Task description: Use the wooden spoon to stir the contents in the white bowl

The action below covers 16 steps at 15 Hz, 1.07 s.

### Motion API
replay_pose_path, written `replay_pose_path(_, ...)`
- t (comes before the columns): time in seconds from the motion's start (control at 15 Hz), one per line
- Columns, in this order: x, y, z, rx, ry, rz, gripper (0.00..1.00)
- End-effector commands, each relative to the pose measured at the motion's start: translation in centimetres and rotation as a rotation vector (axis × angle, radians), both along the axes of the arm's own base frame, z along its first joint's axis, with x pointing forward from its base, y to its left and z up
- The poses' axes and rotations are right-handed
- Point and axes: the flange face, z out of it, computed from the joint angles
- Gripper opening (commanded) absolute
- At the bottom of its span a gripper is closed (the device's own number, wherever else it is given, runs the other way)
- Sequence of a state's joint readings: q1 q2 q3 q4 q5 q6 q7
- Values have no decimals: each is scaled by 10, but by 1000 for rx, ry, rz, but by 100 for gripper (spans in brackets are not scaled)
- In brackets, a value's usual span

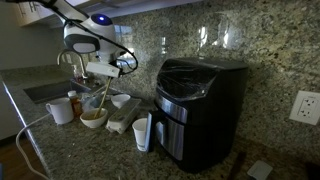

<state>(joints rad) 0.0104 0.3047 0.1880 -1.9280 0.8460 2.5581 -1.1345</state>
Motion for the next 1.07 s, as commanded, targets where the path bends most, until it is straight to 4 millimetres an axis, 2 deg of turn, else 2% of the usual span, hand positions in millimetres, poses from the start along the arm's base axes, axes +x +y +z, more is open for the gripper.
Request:
replay_pose_path(0.0,-2,1,2,-24,-63,-12,5)
replay_pose_path(0.27,-3,16,1,-12,-143,-1,5)
replay_pose_path(0.53,-7,33,-6,89,-101,68,5)
replay_pose_path(0.73,-10,32,-13,127,-35,88,5)
replay_pose_path(1.0,-9,19,-17,82,-37,65,5)
